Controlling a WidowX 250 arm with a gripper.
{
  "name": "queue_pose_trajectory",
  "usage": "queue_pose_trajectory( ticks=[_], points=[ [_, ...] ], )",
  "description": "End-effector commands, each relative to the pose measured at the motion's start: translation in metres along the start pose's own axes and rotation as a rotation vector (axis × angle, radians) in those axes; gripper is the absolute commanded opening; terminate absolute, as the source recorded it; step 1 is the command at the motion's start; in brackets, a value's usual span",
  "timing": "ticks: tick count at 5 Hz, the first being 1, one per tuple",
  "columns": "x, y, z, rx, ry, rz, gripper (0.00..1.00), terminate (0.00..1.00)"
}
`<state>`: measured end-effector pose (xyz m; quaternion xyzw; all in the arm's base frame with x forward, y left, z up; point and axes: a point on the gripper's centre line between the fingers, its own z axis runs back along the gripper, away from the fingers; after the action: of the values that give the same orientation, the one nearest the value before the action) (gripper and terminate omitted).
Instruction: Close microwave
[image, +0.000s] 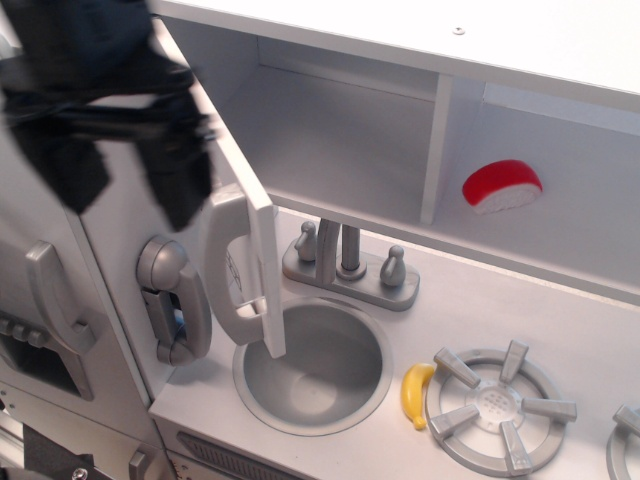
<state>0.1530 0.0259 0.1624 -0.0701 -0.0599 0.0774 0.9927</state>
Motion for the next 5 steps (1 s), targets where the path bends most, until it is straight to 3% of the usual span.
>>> queue_pose_trajectory(
  ticks=[1, 3, 5],
  points=[
    [-0.004, 0.033, -0.035, 0.089, -0.026, -0.016, 1.00, 0.00],
    [0.026, 0.046, -0.072, 0.155, -0.040, 0.054, 1.00, 0.00],
    [0.066, 0.030, -0.092, 0.191, -0.097, 0.112, 1.00, 0.00]
  ],
)
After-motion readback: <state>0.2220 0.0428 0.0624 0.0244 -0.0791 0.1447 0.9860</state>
